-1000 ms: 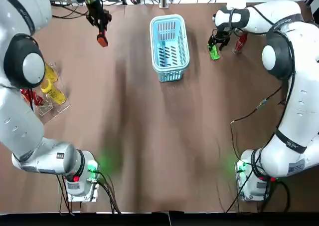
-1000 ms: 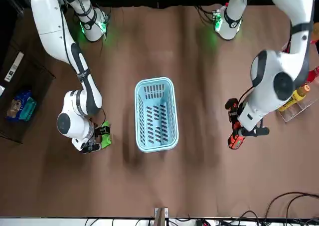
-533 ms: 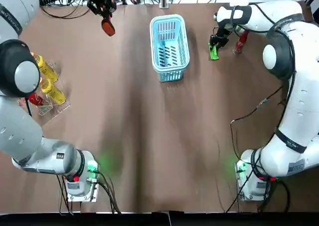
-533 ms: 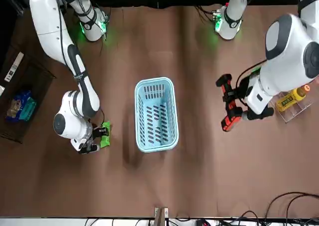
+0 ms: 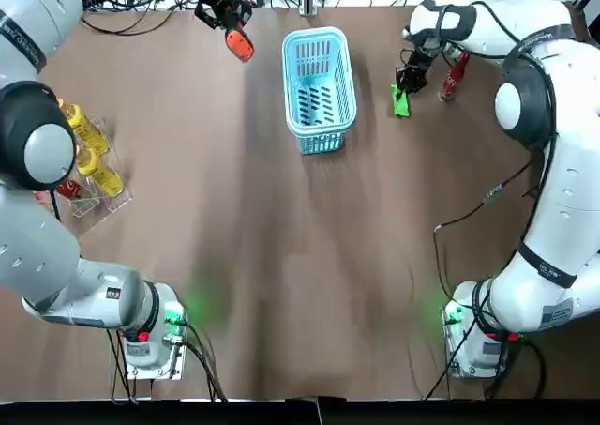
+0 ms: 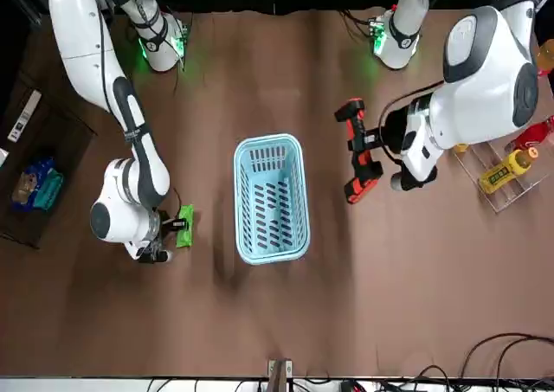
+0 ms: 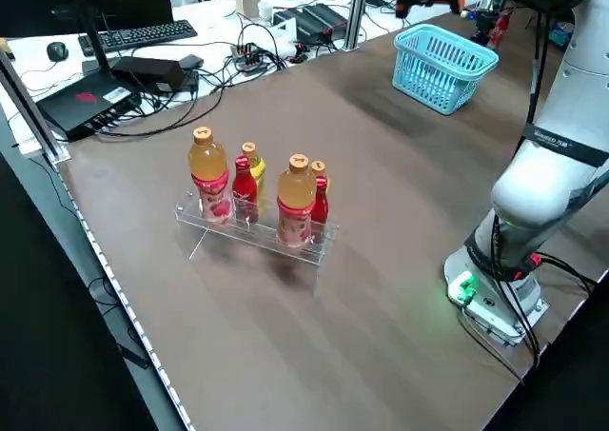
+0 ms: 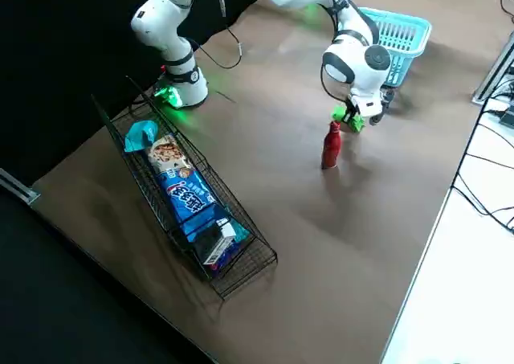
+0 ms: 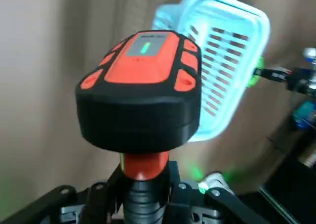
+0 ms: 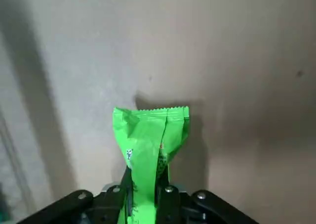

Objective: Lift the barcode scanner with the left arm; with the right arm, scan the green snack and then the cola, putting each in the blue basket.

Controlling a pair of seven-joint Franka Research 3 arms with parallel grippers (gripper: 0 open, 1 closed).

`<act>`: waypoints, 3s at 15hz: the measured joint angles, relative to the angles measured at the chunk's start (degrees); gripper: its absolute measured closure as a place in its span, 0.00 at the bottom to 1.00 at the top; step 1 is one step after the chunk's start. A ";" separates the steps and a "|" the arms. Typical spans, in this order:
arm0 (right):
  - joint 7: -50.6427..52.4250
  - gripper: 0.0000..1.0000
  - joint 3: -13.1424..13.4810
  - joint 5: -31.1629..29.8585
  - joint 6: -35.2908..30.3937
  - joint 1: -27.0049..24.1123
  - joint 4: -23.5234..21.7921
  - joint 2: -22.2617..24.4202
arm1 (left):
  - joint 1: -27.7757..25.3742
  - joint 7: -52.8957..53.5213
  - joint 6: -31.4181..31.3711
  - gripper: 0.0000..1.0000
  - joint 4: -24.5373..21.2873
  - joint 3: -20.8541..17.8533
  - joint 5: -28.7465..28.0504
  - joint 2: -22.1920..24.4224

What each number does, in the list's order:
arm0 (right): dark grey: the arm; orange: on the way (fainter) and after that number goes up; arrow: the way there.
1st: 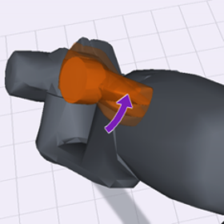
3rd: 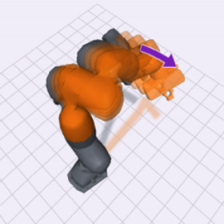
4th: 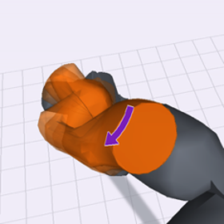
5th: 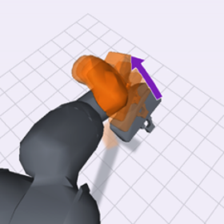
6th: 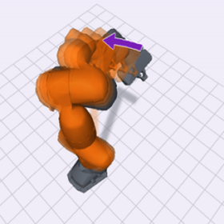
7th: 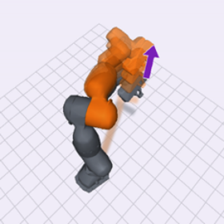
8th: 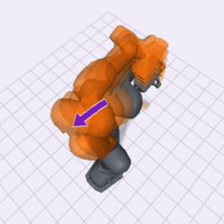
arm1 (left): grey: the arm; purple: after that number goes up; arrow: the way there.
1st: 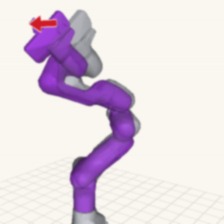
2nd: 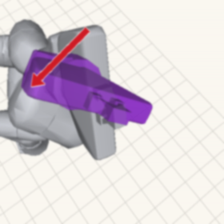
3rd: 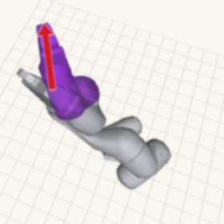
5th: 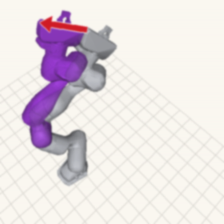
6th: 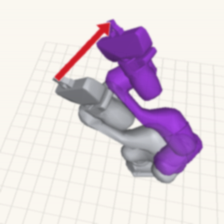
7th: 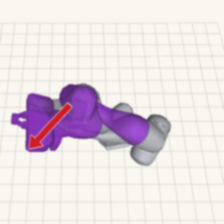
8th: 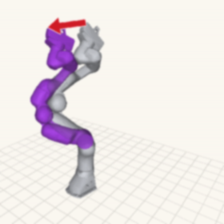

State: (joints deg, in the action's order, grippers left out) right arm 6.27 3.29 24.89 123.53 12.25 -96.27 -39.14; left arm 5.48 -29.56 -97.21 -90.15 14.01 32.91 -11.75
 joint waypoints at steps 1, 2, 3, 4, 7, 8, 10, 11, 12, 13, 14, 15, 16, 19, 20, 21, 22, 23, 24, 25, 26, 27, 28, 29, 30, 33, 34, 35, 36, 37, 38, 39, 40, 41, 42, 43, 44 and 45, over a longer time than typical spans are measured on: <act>-0.72 0.81 -0.12 1.26 -1.48 0.01 0.38 0.12 | 0.07 -0.06 0.00 0.63 0.20 0.23 1.63 0.00; -1.57 0.82 -0.24 2.58 -3.39 0.02 1.03 0.46 | 0.11 -0.06 0.00 0.63 0.28 0.56 2.68 0.00; -2.53 0.83 -0.32 4.14 -5.65 0.02 1.88 1.16 | 0.14 -0.06 0.00 0.63 0.29 0.96 3.13 0.00; -3.68 0.83 -0.35 5.87 -8.37 0.03 2.97 2.16 | 0.21 -0.05 0.01 0.63 0.28 1.30 3.46 -0.02; -8.20 0.83 -0.41 11.10 -17.18 0.05 6.66 5.77 | 0.33 1.73 0.00 0.63 0.29 1.61 6.04 -0.09; -10.04 0.83 -0.46 13.09 -19.70 0.09 7.80 6.84 | 0.30 3.02 0.00 0.63 0.28 1.61 7.30 -0.11; -13.77 0.83 -0.77 17.15 -23.08 0.38 9.48 8.40 | 0.31 5.14 0.00 0.63 0.29 1.61 10.12 -0.16; -15.85 0.83 -1.24 18.99 -23.62 0.69 10.07 8.89 | 0.37 5.65 0.00 0.63 0.29 1.61 11.19 -0.22; -18.23 0.83 -1.88 20.09 -23.69 1.19 10.84 9.11 | 0.44 5.92 0.00 0.63 0.31 1.63 11.97 -0.34; -21.08 0.83 -2.53 20.65 -23.65 2.02 11.98 9.14 | 0.52 6.03 0.00 0.63 0.44 1.64 12.66 -0.52; -23.75 0.83 -2.97 20.95 -23.54 3.08 13.22 9.14 | 0.61 6.03 0.00 0.63 0.73 1.74 13.22 -0.80; -26.01 0.83 -3.27 21.02 -23.44 4.38 14.46 9.14 | 0.75 6.02 -0.02 0.63 1.22 1.95 13.62 -1.19; -29.38 0.83 -3.64 21.08 -23.15 7.22 16.56 9.14 | 1.35 6.02 -0.30 0.63 2.33 2.22 14.59 -2.11; -32.96 0.83 -3.86 21.13 -20.52 11.66 18.52 9.15 | 2.66 6.02 -2.27 0.63 3.17 2.26 15.35 -3.11; -33.31 0.83 -3.90 21.14 -19.53 12.87 18.69 9.15 | 3.21 6.02 -3.10 0.63 3.22 2.28 15.39 -3.33; -33.77 0.83 -3.92 21.32 -18.68 13.88 18.73 9.14 | 3.73 6.02 -3.90 0.63 3.22 2.28 15.40 -3.53; -34.44 0.83 -3.92 21.75 -17.90 14.62 18.73 9.13 | 4.29 6.02 -4.52 0.63 3.22 2.30 15.40 -3.73; -35.04 0.83 -3.92 22.17 -17.19 15.06 18.73 9.13 | 4.82 6.02 -5.06 0.63 3.22 2.30 15.40 -3.92; -35.24 0.83 -3.92 22.41 -16.60 15.26 18.73 9.13 | 5.29 6.02 -5.55 0.63 3.24 2.31 15.41 -4.08; -35.45 0.83 -3.92 22.58 -16.01 15.32 18.74 9.12 | 5.73 6.02 -5.93 0.63 3.24 2.31 15.41 -4.24; -36.15 0.83 -3.91 22.73 -15.12 15.35 18.78 9.12 | 6.04 6.02 -6.27 0.63 3.25 2.31 15.41 -4.41; -36.81 0.83 -3.92 22.82 -13.84 15.40 18.89 9.12 | 6.30 6.02 -6.51 0.63 3.25 2.30 15.41 -4.62; -37.28 0.83 -3.91 22.86 -12.69 15.45 19.10 9.12 | 6.56 6.02 -6.65 0.63 3.26 2.30 15.41 -4.84; -37.51 0.83 -3.92 22.91 -12.10 15.46 19.32 9.13 | 6.85 6.02 -6.69 0.63 3.27 2.31 15.41 -5.07; -37.65 0.83 -3.91 22.95 -11.83 15.47 19.50 9.13 | 7.18 6.02 -6.71 0.63 3.27 2.30 15.41 -5.29; -37.79 0.83 -3.92 23.04 -11.78 15.51 19.64 9.13 | 8.15 6.00 -6.86 0.63 3.27 2.31 15.41 -5.77; -37.81 0.83 -3.91 23.05 -11.78 15.53 19.65 9.12 | 8.27 5.99 -6.89 0.63 3.27 2.31 15.41 -5.81; -37.81 0.83 -3.92 23.06 -11.78 15.55 19.65 9.13 | 8.29 5.99 -6.90 0.63 3.27 2.30 15.41 -5.81; -37.81 0.83 -3.92 23.06 -11.78 15.57 19.65 9.12 | 8.26 5.98 -6.91 0.63 3.29 2.30 15.41 -5.81; -37.81 0.83 -3.91 23.06 -11.75 15.57 19.66 9.12 | 8.24 5.98 -6.91 0.63 3.30 2.29 15.41 -5.81; -37.81 0.83 -3.91 23.06 -11.74 15.57 19.68 9.12 | 8.24 5.98 -6.92 0.63 3.32 2.27 15.41 -5.81; -37.81 0.83 -3.91 23.06 -11.74 15.57 19.69 9.12 | 8.23 5.98 -6.92 0.63 3.33 2.17 15.39 -5.81; -37.81 0.83 -3.91 23.06 -11.74 15.57 19.70 9.12 | 8.18 5.98 -6.92 0.63 3.39 2.08 15.18 -5.81; -37.81 0.83 -3.89 23.06 -11.73 15.57 19.70 9.12 | 7.76 5.89 -6.92 0.63 3.58 1.95 14.00 -5.81; -37.80 0.83 -3.88 23.06 -11.72 15.57 19.70 9.12 | 7.52 5.88 -6.92 0.63 3.73 1.73 13.39 -5.81; -37.80 0.83 -3.88 23.06 -11.72 15.57 19.70 9.12 | 7.27 5.88 -6.91 0.63 3.90 1.50 12.80 -5.79; -37.80 0.83 -3.88 23.06 -11.72 15.57 19.70 9.12 | 7.04 5.87 -6.91 0.63 4.09 1.16 11.76 -5.70; -37.80 0.83 -3.88 23.06 -11.72 15.57 19.70 9.12 | 6.80 5.87 -6.91 0.63 4.25 0.73 10.25 -5.54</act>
State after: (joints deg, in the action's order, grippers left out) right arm -31.54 -0.59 47.95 111.82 27.82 -76.57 -30.02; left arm 12.28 -23.70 -104.11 -85.89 14.75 43.16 -17.30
